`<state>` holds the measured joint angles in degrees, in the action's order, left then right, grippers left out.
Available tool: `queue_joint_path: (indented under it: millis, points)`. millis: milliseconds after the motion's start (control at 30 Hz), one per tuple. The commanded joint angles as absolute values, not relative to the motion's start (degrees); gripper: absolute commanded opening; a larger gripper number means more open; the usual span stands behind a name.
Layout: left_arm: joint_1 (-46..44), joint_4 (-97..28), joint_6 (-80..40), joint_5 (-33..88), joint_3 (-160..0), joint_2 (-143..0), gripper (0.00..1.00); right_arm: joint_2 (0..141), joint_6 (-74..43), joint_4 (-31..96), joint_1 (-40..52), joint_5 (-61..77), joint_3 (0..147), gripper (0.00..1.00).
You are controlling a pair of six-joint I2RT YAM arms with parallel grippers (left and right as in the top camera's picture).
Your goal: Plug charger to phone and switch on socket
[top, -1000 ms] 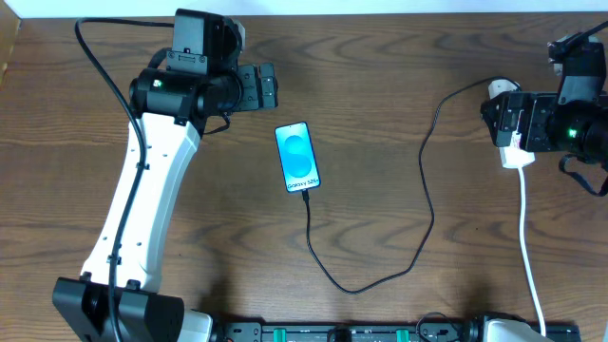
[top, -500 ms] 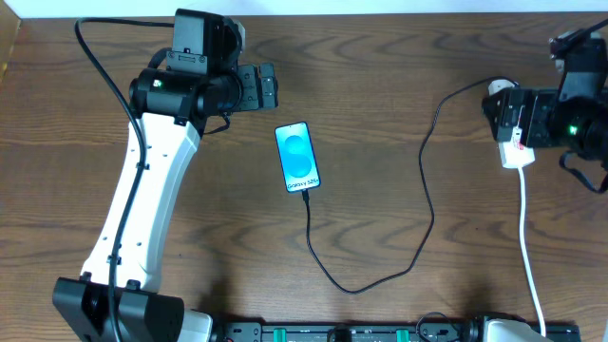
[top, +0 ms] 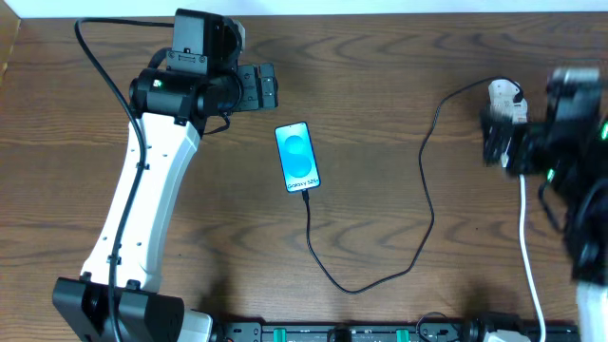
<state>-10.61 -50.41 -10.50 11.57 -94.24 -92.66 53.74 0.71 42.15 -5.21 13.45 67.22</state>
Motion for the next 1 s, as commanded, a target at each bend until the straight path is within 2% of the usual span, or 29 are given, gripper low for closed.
queue_joint_path:
  millis: [0,300,467,767,967]
  points:
    - [-10.33,-50.54,-10.20,10.87,-94.45,-91.85,0.98,45.67,0.93,37.04,-4.82,13.63,56.82,0.99]
    - [-10.33,-50.54,-10.20,10.87,-94.45,-91.85,0.98,22.85,0.93,13.10,-4.75,13.34,26.83,0.99]
    - [-10.33,-50.54,-10.20,10.87,-94.45,-91.85,0.98,14.66,0.91,2.66,-3.64,10.70,15.27,0.99]
    - [-10.33,-50.54,-10.17,10.87,-94.45,-91.85,0.98,5.76,0.89,-3.11,1.65,3.97,2.81,0.99]
    - [-10.33,-50.54,-10.20,10.87,-94.45,-91.85,0.98,0.43,0.30,1.28,1.61,3.97,0.32,0.99]
